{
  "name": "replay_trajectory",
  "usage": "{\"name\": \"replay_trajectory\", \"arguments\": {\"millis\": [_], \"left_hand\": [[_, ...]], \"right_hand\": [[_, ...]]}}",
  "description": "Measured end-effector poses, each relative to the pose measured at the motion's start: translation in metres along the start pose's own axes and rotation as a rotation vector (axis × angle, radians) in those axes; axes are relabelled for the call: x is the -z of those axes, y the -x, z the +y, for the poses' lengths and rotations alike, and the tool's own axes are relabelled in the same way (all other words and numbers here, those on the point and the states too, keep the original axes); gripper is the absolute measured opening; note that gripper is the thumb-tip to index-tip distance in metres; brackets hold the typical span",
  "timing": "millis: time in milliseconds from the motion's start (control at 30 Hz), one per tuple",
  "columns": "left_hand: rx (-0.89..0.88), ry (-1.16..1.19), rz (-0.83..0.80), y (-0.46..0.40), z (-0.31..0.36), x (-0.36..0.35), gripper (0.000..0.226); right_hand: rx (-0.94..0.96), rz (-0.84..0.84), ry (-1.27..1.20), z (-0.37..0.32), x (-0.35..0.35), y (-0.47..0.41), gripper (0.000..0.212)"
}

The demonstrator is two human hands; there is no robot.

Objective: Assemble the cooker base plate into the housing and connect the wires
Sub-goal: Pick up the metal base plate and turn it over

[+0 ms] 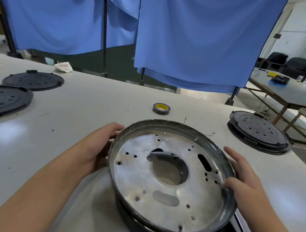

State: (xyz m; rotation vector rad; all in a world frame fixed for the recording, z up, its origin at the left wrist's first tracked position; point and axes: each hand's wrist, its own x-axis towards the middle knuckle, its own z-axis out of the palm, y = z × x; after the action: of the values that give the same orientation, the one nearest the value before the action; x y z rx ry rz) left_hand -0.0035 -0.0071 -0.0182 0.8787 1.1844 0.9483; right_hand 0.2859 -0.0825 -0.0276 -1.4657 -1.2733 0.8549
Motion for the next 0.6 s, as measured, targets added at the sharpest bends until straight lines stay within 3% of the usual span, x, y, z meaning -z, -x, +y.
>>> {"name": "replay_trajectory", "arguments": {"millis": [200, 400, 600], "left_hand": [[0.025, -0.046, -0.015, -0.0004, -0.0009, 0.0013, 0.039], [0.002, -0.084, -0.021, -0.0018, -0.0039, 0.0030, 0.020], [-0.021, -0.111, 0.000, -0.0026, -0.0036, 0.0014, 0.021]], "right_hand": [[0.015, 0.048, -0.017, -0.0005, 0.0020, 0.0017, 0.075], [0.049, 0.086, -0.037, -0.0016, 0.0028, 0.0040, 0.073], [0.076, 0.112, -0.047, -0.0041, 0.0015, 0.0051, 0.071]]}}
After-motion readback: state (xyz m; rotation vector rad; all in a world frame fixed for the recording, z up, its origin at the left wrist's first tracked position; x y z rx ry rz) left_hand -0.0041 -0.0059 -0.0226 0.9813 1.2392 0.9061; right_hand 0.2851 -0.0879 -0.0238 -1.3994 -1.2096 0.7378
